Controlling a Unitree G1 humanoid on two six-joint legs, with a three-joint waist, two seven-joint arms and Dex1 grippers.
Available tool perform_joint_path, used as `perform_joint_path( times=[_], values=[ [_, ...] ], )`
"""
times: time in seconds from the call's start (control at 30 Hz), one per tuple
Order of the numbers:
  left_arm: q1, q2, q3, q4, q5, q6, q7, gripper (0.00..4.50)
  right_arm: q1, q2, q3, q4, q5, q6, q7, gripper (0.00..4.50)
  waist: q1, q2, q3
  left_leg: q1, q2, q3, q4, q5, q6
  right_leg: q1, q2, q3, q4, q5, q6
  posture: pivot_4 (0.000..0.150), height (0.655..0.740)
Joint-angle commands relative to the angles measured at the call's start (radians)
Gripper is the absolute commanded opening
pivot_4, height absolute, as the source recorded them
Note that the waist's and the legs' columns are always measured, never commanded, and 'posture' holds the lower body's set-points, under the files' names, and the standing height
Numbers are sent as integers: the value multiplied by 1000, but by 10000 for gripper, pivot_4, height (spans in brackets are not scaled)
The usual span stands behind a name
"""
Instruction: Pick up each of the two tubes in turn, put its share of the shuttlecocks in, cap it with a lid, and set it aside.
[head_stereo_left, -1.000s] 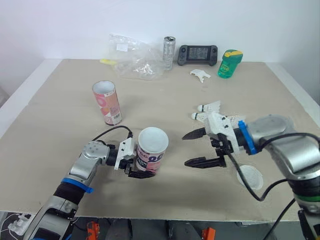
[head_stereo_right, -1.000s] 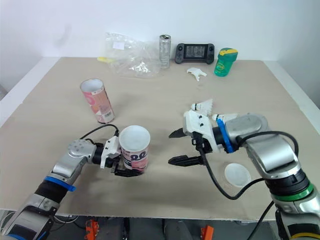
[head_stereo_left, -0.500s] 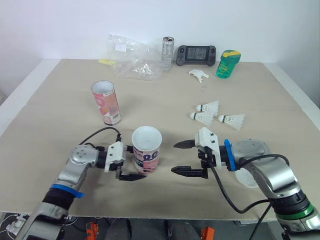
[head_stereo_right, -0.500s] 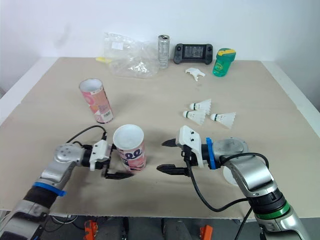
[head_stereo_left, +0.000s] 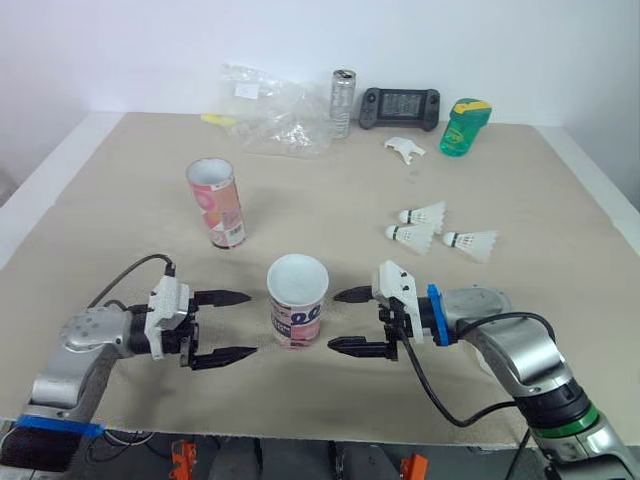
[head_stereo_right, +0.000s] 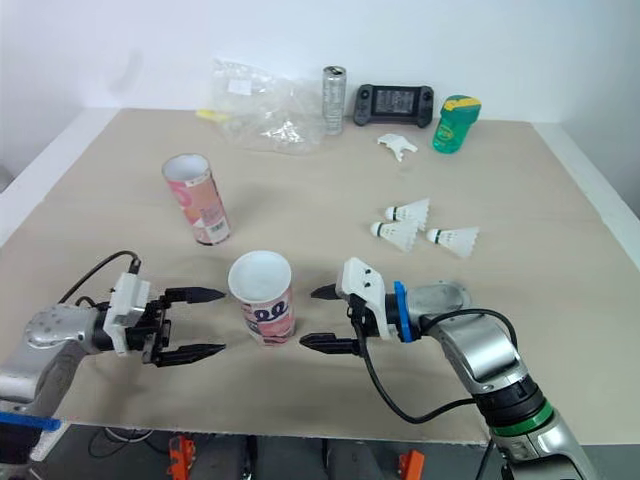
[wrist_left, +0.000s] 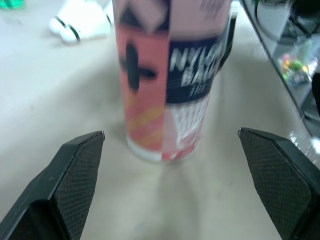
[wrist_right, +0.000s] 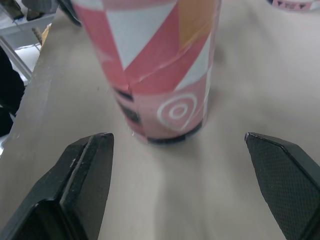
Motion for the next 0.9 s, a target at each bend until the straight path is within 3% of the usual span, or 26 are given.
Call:
perform_joint_path(
  times=[0.03, 0.5, 0.9],
  values=[
    [98, 27, 107, -174, -104, 81, 60, 44590, -21, 36, 18, -15, -4, -25, -13, 45000, -1, -3, 2, 0, 0, 0, 0, 0, 0, -1, 0, 0, 0, 0, 1, 1500, 7236],
    [268, 50, 291, -352, -157, 135, 151, 44590, -98, 129, 74, 80, -31, -77, 16, 45000, 1, -6, 5, 0, 0, 2, 1, 0, -2, -1, -1, -1, 0, -2, -5, 1500, 7236],
    [283, 53, 277, -382, -150, 141, 188, 44590, -152, 166, 117, 194, -39, -150, 119, 45000, 1, -7, 6, 1, 0, 3, 1, 0, -2, -1, -1, -1, 0, -2, -6, 1500, 7236]
  ],
)
